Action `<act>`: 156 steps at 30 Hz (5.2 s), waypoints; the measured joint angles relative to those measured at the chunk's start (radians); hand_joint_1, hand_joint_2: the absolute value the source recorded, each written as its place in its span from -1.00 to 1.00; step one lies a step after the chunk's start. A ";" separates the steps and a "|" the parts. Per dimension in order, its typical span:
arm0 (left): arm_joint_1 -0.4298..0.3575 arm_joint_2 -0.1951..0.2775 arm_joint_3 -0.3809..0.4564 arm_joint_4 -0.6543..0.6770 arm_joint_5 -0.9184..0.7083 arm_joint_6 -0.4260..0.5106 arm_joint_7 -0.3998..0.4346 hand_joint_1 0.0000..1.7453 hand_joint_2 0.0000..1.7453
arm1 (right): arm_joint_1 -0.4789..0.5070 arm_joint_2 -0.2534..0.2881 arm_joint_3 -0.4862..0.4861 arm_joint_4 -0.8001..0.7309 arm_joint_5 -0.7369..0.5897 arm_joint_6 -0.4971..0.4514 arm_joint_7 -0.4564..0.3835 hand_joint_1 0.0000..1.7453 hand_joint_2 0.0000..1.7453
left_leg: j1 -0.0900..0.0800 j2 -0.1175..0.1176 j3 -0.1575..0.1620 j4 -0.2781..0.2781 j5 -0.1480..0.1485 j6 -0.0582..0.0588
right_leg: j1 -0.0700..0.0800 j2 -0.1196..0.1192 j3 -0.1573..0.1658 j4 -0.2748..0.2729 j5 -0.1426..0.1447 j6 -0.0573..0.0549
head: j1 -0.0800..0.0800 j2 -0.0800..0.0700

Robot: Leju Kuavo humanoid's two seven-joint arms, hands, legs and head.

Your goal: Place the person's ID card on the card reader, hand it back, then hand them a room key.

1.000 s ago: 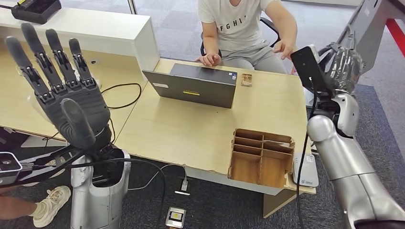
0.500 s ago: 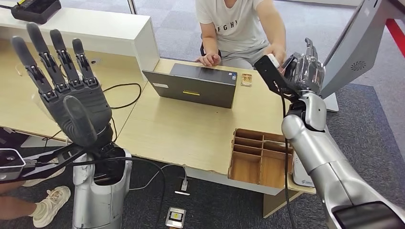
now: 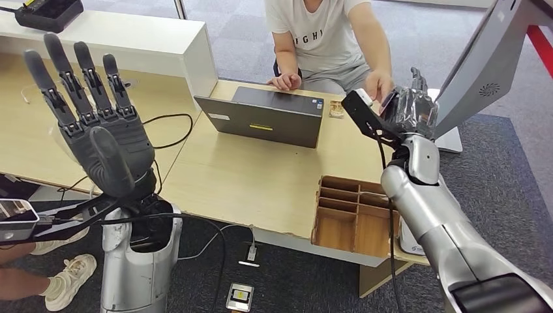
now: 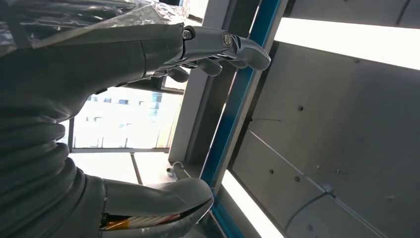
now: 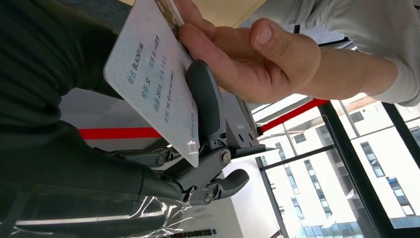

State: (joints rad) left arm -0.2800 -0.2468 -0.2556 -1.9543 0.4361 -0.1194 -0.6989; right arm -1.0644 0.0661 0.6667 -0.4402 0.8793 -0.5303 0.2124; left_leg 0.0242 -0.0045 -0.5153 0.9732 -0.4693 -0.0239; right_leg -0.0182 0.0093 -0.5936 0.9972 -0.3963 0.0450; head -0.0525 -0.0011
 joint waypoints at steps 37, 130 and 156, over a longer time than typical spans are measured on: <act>0.091 0.052 0.019 -0.059 -0.041 0.111 0.000 -1.00 1.00 | 0.372 -0.198 -0.069 -0.577 -0.578 0.033 -0.223 -1.00 1.00 | 0.001 0.000 0.001 0.000 -0.001 0.000 | 0.001 0.000 0.001 -0.001 -0.001 -0.001 | 0.000 0.000; 0.086 0.075 0.058 -0.084 -0.053 0.041 0.000 -1.00 1.00 | 0.694 -0.200 -0.129 -0.645 -0.042 0.207 -0.083 1.00 1.00 | 0.001 0.001 0.002 0.000 -0.001 0.000 | 0.001 0.000 0.002 -0.001 -0.001 -0.001 | 0.000 0.000; 0.072 0.075 0.056 -0.083 -0.031 0.034 0.000 -1.00 1.00 | 0.695 -0.199 -0.134 -0.656 -0.034 0.151 -0.066 1.00 1.00 | 0.000 0.001 0.002 0.000 -0.001 0.000 | 0.001 0.000 0.002 -0.001 -0.001 -0.001 | 0.000 0.000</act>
State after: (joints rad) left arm -0.2083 -0.1719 -0.1997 -2.0375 0.4051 -0.0852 -0.6992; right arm -0.3698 -0.1325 0.5324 -1.0959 0.8450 -0.3794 0.1468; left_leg 0.0246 -0.0040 -0.5134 0.9729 -0.4704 -0.0236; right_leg -0.0176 0.0096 -0.5918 0.9963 -0.3974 0.0444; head -0.0526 -0.0011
